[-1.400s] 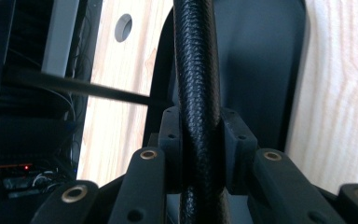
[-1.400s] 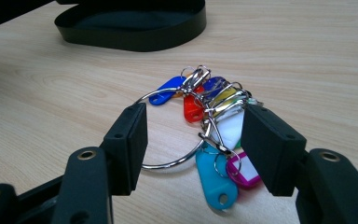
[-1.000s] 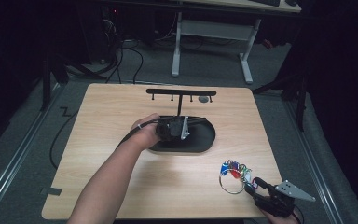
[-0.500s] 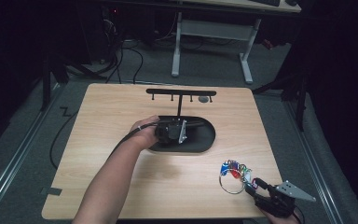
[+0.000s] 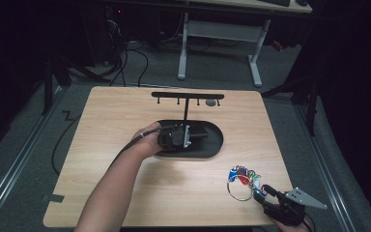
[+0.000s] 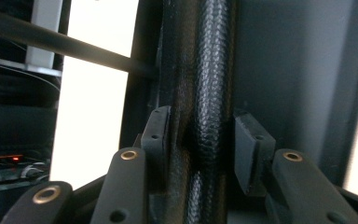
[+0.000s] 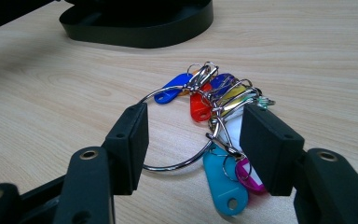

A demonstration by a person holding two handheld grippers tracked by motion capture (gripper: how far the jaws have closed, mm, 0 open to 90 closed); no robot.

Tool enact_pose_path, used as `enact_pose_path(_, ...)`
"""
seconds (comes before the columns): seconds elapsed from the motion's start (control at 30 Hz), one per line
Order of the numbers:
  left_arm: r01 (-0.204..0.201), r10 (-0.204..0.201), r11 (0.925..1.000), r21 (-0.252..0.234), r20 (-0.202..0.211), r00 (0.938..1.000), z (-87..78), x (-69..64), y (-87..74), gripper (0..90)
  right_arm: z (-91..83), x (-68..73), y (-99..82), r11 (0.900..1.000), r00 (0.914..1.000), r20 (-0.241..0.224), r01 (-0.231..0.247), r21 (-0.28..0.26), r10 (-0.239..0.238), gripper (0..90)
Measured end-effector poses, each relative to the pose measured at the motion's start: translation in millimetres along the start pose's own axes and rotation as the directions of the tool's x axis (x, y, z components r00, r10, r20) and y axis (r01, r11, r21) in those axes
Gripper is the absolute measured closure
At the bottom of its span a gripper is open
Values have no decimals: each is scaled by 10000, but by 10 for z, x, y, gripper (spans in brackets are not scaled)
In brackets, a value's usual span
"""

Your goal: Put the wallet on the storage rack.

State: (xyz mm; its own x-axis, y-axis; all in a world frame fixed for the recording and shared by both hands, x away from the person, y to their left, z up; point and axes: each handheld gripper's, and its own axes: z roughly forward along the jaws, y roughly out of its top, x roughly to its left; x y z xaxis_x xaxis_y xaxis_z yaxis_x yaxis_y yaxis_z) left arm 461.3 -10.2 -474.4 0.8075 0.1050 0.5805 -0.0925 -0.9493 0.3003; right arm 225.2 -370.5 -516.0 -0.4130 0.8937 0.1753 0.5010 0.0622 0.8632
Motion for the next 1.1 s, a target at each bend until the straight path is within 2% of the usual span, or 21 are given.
enact_pose_path(0.07,7,-7,10000,-50,26,10000,-38,-35,-12,600,5,1,4,10000,10000,-14,17,-8,-17,428)
enact_pose_path(0.13,200,-198,9995,-244,111,9997,-85,-69,-22,586,9,8,7,10000,10000,-28,37,14,-37,428)
enact_pose_path(0.2,269,-269,9992,-285,25,9996,-145,-84,-25,598,11,18,7,10000,10000,-49,44,59,-43,428)
enact_pose_path(0.27,545,-543,9974,-476,48,9985,-221,-82,-34,602,14,26,10,9999,9999,-60,100,64,-99,428)
enact_pose_path(0.57,1447,-1417,9846,-983,364,9892,-486,-227,-172,610,18,39,8,9999,9999,-34,127,113,-127,428)
enact_pose_path(0.63,1681,-1645,9783,-1209,395,9856,-544,-286,-234,611,19,41,7,9998,9999,-32,131,124,-130,427)
enact_pose_path(0.77,2313,-2254,9608,-1528,551,9727,-605,-379,-355,613,16,48,5,9998,9999,-30,129,136,-129,427)
enact_pose_path(0.87,2780,-2715,9462,-1654,612,9605,-651,-467,-468,610,18,48,3,9998,9999,-49,141,144,-140,427)
enact_pose_path(0.93,3198,-3111,9300,-1812,755,9474,-677,-529,-561,611,21,48,0,9997,9999,-46,146,176,-146,427)
enact_pose_path(0.97,3482,-3389,9186,-1871,804,9374,-689,-569,-622,611,23,49,-1,9997,9999,-61,128,191,-127,427)
enact_pose_path(1.0,3706,-3591,9106,-1830,939,9286,-696,-597,-669,611,26,49,-2,9997,9999,-69,133,206,-131,426)
enact_pose_path(1.03,3841,-3725,9048,-1840,951,9231,-700,-626,-705,609,29,50,-3,9997,9999,-73,142,215,-140,427)
enact_pose_path(1.1,4193,-4056,8890,-1841,1084,9076,-715,-712,-803,610,33,50,-5,9996,9999,-77,146,246,-144,426)
